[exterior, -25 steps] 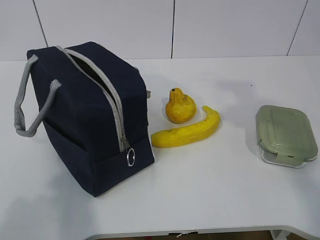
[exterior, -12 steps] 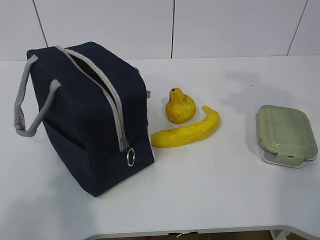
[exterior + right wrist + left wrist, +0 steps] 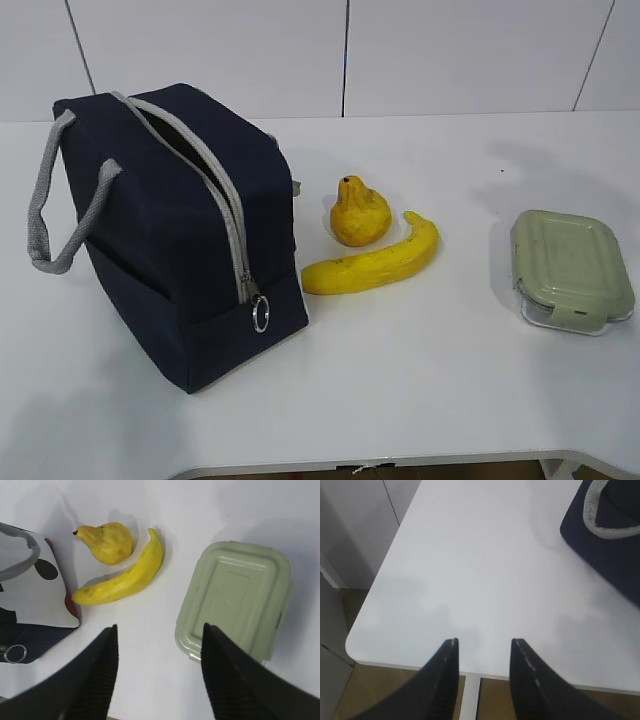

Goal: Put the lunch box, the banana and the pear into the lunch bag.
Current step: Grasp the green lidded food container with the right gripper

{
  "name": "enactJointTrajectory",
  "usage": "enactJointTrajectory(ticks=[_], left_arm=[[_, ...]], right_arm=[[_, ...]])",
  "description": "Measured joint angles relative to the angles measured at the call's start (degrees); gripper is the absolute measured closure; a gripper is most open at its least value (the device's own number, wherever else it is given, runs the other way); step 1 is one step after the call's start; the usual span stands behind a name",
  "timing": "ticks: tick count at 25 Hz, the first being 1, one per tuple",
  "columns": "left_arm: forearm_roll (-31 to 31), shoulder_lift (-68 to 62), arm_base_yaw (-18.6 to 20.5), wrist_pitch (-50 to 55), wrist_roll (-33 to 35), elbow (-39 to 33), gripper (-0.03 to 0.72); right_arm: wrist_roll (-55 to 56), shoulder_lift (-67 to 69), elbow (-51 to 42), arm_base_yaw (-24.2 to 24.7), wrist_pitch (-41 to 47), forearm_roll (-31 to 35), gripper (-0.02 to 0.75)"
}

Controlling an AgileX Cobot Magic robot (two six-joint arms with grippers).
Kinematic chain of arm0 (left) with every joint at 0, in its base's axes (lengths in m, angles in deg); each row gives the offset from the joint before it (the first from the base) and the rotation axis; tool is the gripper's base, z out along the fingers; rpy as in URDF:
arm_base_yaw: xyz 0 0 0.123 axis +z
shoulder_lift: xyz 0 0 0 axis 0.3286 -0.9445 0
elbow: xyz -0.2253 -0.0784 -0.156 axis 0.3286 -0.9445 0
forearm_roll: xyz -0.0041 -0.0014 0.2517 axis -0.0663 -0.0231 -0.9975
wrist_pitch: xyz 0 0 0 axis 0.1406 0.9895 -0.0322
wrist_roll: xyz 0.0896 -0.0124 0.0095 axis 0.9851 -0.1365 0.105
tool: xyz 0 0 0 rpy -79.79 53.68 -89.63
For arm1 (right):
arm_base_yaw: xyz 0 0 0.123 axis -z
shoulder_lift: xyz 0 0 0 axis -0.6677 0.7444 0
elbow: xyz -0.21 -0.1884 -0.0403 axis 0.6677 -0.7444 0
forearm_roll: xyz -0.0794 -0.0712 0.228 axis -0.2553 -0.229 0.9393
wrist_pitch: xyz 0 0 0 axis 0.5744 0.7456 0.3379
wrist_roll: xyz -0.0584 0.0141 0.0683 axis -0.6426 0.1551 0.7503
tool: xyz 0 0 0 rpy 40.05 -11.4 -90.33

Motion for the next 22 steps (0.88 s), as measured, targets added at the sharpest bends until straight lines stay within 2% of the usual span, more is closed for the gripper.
enactJointTrajectory(ticks=[6, 12, 19, 22], left_arm=[[0.0, 0.0, 0.0, 0.0, 0.0, 0.0, 0.446], [0.0, 0.0, 0.0, 0.0, 0.0, 0.0, 0.446], [0.0, 0.0, 0.0, 0.0, 0.0, 0.0, 0.446], [0.0, 0.0, 0.0, 0.0, 0.0, 0.0, 0.446]], right_arm=[[-9.6, 0.9, -8.3, 4.3, -0.8, 9.1, 0.297], [-14.8, 2.0, -14.4, 6.3, -4.4, 13.7, 0.297], [-23.2, 10.2, -15.9, 12.8, -0.4, 24.4, 0.297], [-25.5, 13.6, -15.9, 14.6, 0.7, 26.5, 0.297]])
